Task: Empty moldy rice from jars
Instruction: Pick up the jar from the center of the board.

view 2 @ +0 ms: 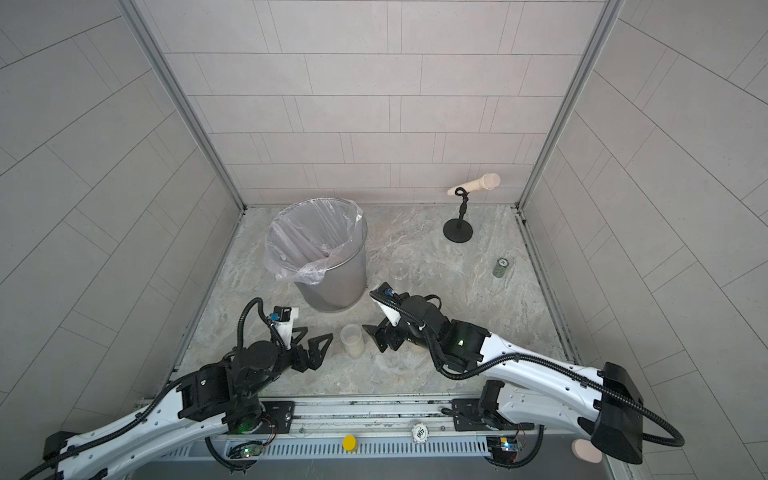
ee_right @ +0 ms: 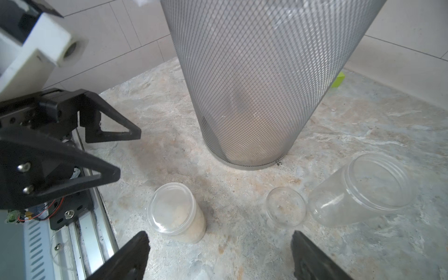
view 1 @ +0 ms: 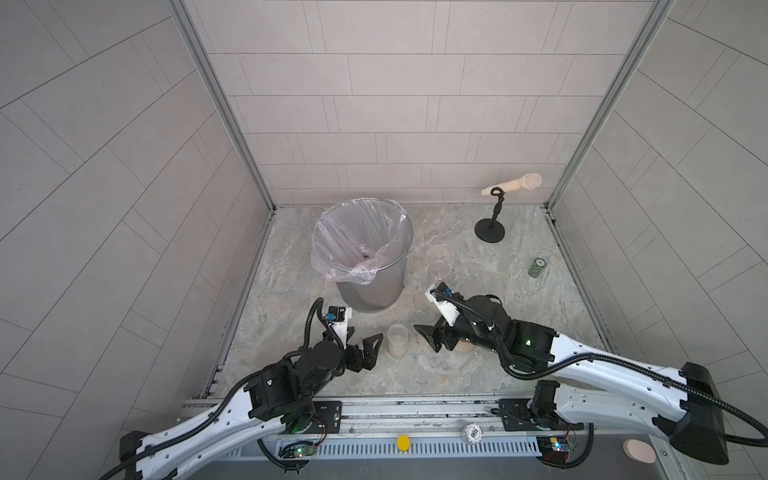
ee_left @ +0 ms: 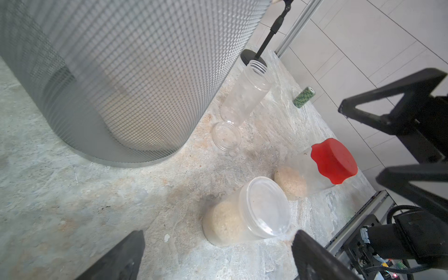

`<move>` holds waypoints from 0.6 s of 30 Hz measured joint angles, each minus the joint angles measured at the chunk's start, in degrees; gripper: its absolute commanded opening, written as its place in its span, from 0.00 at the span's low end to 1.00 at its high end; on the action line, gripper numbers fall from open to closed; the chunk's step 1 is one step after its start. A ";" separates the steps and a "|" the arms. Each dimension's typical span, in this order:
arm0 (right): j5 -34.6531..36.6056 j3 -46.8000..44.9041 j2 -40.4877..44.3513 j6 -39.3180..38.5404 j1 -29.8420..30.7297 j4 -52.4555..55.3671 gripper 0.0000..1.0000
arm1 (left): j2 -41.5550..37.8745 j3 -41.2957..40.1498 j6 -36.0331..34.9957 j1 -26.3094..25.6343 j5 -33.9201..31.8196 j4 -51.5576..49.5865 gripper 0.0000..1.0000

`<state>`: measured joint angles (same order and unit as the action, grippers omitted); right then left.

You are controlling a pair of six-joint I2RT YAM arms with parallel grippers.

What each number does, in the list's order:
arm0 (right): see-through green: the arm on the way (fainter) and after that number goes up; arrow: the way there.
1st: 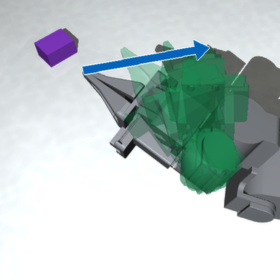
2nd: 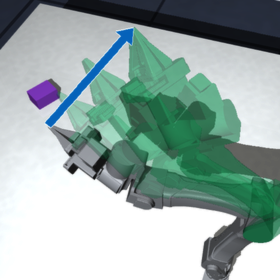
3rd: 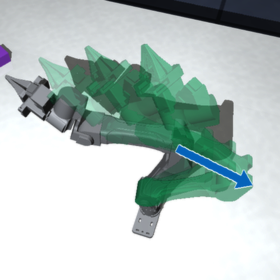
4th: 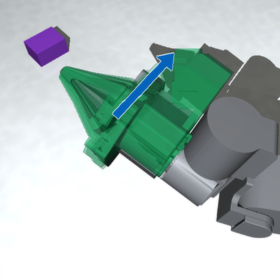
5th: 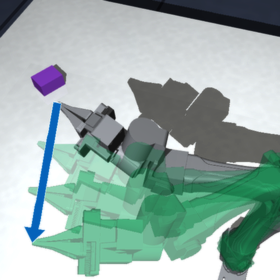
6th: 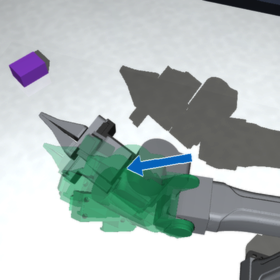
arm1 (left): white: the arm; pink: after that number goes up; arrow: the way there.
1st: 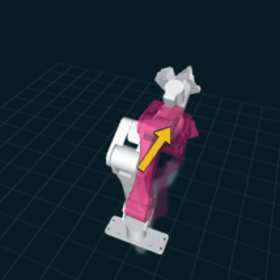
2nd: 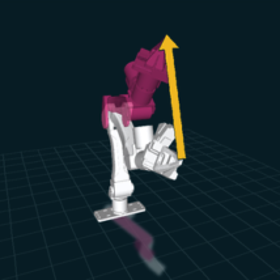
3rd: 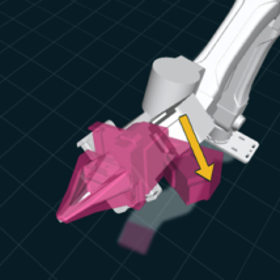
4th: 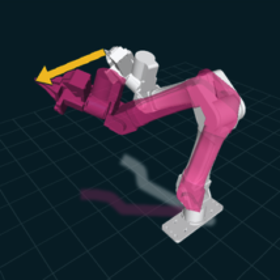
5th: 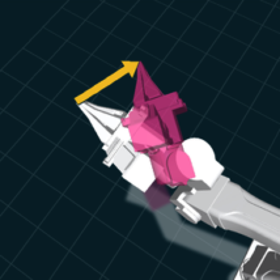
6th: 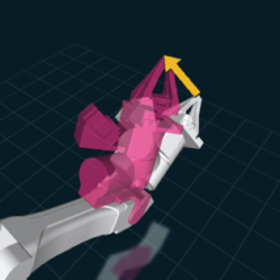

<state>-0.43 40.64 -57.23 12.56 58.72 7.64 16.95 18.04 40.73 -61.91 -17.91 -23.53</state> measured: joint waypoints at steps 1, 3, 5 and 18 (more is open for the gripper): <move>0.24 0.00 -0.33 0.17 0.85 0.33 0.93 | -0.94 -0.20 0.52 0.00 -0.44 -0.83 1.00; 0.59 0.02 -1.57 0.55 2.25 0.44 0.93 | -2.56 -0.35 1.57 0.00 -1.51 -2.45 1.00; 0.76 0.04 -3.65 1.05 3.69 0.31 0.94 | -3.78 -0.35 2.51 0.00 -2.43 -4.07 1.00; 2.95 1.73 -17.40 2.71 9.25 -4.72 0.95 | -4.76 -3.50 4.94 0.00 -3.04 -7.19 1.00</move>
<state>2.52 42.37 -74.63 15.27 67.96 2.92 12.19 14.55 45.67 -61.91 -20.95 -30.72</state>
